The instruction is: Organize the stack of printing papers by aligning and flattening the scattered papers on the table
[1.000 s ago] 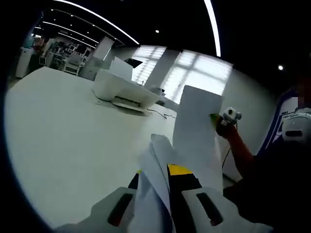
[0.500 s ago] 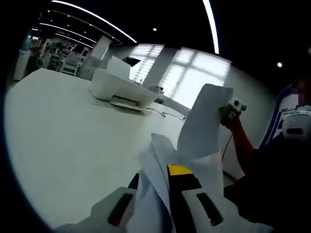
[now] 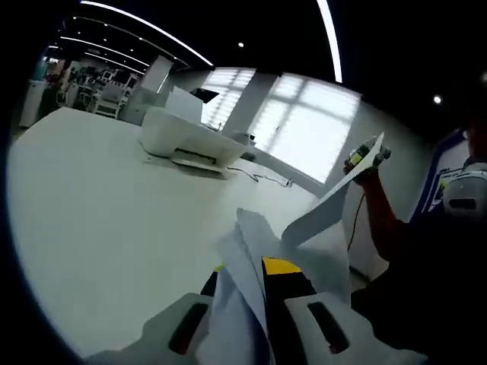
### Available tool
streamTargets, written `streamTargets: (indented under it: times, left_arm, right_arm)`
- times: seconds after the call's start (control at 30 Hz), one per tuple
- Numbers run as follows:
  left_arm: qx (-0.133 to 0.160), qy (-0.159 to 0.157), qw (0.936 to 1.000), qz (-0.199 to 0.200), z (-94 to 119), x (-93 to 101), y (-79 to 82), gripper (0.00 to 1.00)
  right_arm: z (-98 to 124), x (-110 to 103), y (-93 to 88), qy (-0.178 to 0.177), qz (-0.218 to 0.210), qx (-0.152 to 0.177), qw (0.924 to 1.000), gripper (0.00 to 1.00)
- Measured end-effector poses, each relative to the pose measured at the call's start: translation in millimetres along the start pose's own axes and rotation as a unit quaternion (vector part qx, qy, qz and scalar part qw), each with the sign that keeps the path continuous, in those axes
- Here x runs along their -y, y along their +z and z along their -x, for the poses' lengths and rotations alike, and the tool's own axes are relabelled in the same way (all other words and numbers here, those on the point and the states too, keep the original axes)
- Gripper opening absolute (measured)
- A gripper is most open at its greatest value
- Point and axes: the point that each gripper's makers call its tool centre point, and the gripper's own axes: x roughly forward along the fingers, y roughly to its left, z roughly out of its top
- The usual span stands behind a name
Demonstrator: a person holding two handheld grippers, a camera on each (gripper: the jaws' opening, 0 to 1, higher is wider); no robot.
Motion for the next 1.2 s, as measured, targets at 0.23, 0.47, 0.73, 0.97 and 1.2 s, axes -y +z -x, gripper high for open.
streamTargets:
  times: [0.23,0.47,0.73,0.97,1.2]
  left_arm:
    - [-0.005,-0.008,0.9999,-0.006,-6,6.8,-1.1,0.07]
    - [-0.008,-0.014,0.9998,-0.011,-13,12.4,-0.1,0.07]
    - [0.006,-0.019,0.9995,-0.026,-19,15.3,14.6,0.07]
    - [0.008,-0.029,0.9992,-0.027,-31,19.2,16.8,0.07]
    - [0.01,-0.033,0.9992,-0.022,-37,21.1,16.7,0.07]
  right_arm:
    - [-8,11,16.5,0.039,0.003,0.001,0.9992,0.0]
    - [-29,17,13.5,0.093,0.001,-0.025,0.9953,0.0]
    - [-63,14,-4.4,0.144,0.001,-0.075,0.9868,0.0]
    - [-93,2,-26.1,0.188,-0.018,-0.114,0.9754,0.0]
    - [-122,-6,-46.9,0.211,-0.028,-0.137,0.9674,0.0]
